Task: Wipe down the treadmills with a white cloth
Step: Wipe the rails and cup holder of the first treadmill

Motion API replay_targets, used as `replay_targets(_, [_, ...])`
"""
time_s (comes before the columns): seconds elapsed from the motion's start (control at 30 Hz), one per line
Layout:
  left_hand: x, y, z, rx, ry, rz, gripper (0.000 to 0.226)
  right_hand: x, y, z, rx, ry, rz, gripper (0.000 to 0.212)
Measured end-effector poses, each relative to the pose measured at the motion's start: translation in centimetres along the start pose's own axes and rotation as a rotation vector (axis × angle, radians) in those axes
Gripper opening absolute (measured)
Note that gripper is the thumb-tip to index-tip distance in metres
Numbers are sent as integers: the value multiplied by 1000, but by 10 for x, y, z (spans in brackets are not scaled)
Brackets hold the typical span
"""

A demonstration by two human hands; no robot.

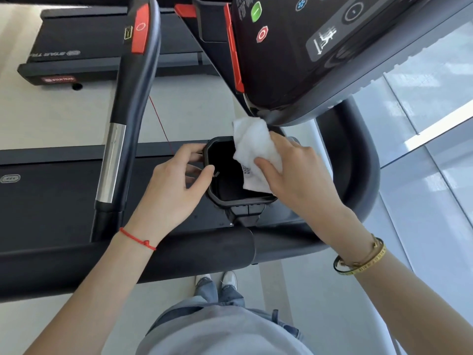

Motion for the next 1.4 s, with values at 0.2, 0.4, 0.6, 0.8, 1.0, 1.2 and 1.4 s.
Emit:
replay_targets(0.2, [-1, 0, 2, 7, 7, -1, 34, -6, -31, 12, 154, 138, 19, 32])
replay_targets(0.4, [-1, -1, 3, 11, 33, 3, 35, -3, 2, 9, 222, 108, -23, 34])
replay_targets(0.6, [-5, -2, 2, 15, 54, -3, 39, -7, -38, 6, 197, 135, -2, 35])
replay_targets(0.8, [-16, -10, 4, 63, 114, -8, 37, 7, -63, -23, 15, 196, -149, 49])
replay_targets(1.0, [-27, -28, -3, 69, 134, 41, 36, 22, -54, -47, -147, 82, -167, 50])
replay_targets(1.2, [-32, -37, -12, 49, 181, 105, 32, 43, -27, -73, -188, -38, -135, 58])
replay_targets(1.4, [-36, -45, -17, 41, 182, 116, 31, 47, -16, -87, -250, -9, -179, 47])
Point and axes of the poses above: each hand's wrist, its own y-axis towards the middle knuckle, its own x-axis out of the palm, z = x × y, the point moved 5 cm from there along y, towards the middle knuckle, and after that the axes turned 9 degrees about y, right-handed, at the moved point
